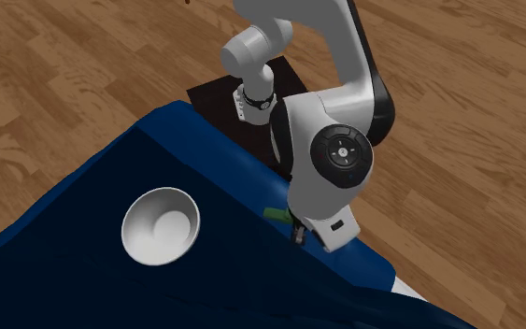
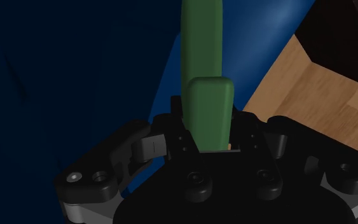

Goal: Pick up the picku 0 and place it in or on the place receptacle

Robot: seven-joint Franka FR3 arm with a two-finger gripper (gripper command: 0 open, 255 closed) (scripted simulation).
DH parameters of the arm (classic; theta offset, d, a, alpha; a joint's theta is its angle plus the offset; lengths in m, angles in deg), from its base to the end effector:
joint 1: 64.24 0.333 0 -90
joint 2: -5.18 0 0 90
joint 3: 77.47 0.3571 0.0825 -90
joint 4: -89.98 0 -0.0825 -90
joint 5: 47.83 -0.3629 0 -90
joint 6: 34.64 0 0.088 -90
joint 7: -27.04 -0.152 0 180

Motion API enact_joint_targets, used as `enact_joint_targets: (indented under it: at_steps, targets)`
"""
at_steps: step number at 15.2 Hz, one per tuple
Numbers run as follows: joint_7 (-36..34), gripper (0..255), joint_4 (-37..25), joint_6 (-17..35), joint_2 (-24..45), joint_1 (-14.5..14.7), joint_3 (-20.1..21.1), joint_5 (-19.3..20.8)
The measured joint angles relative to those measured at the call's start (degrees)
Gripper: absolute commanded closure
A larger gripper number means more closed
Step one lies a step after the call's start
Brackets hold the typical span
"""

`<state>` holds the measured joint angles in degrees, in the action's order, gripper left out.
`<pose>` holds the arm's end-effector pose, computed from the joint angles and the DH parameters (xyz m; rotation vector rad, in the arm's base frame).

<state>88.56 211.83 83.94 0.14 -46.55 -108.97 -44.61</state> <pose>0.4893 -0.1302 0.4500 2.8423 1.3043 0.0195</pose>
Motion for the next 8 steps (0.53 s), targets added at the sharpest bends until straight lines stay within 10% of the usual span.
enact_joint_targets:
  at_steps: [8]
  targets:
    - [-0.6, 255, -4.6, -6.2, -1.8, 0.1, 0.4, 0.8]
